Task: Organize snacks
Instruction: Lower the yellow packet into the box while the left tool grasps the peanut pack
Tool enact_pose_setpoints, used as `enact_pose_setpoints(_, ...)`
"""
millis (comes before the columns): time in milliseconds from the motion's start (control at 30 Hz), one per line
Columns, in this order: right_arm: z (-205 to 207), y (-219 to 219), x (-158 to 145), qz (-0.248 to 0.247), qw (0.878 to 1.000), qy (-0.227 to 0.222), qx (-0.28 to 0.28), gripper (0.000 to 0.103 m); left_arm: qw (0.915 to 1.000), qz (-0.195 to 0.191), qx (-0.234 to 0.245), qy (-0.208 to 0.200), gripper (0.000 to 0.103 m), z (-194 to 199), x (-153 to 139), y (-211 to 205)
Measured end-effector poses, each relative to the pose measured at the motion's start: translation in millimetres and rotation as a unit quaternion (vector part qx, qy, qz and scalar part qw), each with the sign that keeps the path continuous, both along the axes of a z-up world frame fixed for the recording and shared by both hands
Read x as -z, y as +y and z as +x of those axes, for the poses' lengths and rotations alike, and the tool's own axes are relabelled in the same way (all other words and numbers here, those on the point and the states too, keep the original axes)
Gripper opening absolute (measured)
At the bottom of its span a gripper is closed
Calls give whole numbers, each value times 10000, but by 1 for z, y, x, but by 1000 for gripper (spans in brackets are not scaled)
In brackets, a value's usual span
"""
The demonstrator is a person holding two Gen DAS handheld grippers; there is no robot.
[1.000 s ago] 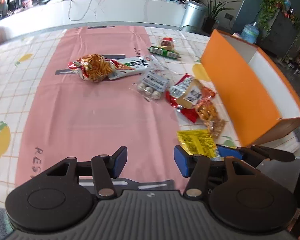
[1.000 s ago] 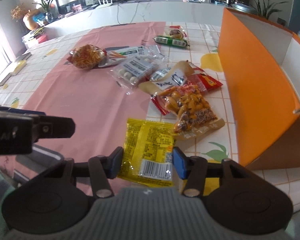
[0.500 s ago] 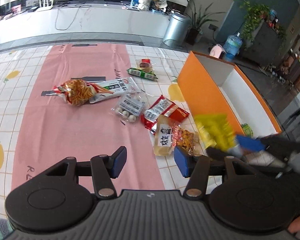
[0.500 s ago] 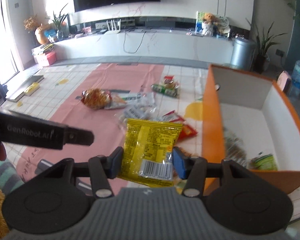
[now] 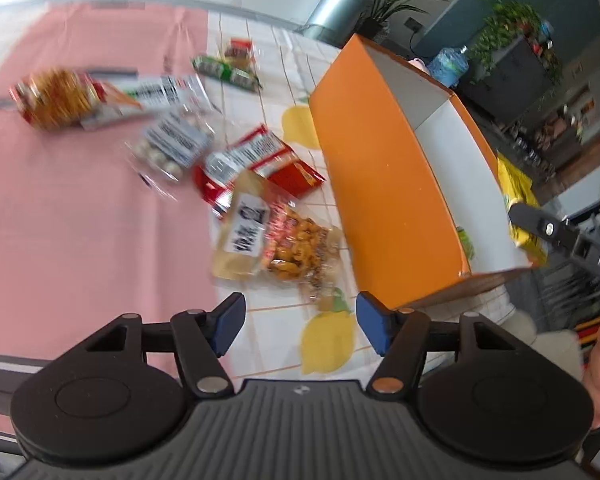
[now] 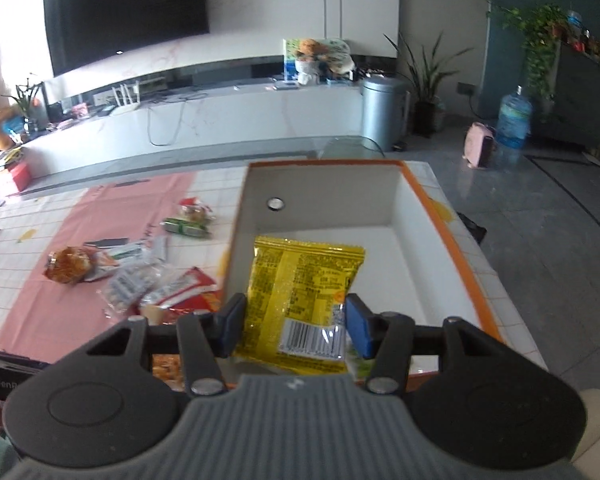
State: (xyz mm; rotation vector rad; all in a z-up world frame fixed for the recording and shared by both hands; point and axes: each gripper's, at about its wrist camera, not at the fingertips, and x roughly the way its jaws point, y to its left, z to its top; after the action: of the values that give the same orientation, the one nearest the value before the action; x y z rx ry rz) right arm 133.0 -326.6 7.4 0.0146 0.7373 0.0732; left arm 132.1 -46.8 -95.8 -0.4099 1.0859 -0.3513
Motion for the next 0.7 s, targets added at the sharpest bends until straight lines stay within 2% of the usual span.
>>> enact_pose_setpoints(100, 9, -12, 11, -80, 9999, 131, 78, 51, 9982, -361, -370, 303, 74, 9, 23, -2)
enact_pose_setpoints(200, 18, -24, 22, -3, 9995, 270, 169, 51, 9955, -477, -716, 392, 74, 13, 39, -6)
enact_pose_setpoints(500, 27, -31, 38, 30, 9996, 262, 113, 51, 9923, -261, -1162, -340, 74, 15, 50, -27)
enact_pose_setpoints(633, 29, -31, 43, 105, 9993, 332, 159, 51, 9894, -14, -1338, -571, 74, 18, 48, -40)
enact_pose_setpoints(667, 30, -31, 44, 106, 9993, 330, 152, 51, 9886, 48, -1377, -613, 72, 18, 48, -41)
enact_pose_setpoints(700, 31, -31, 44, 104, 9993, 331, 142, 51, 9878, 63, -1420, -633, 65, 19, 48, -42)
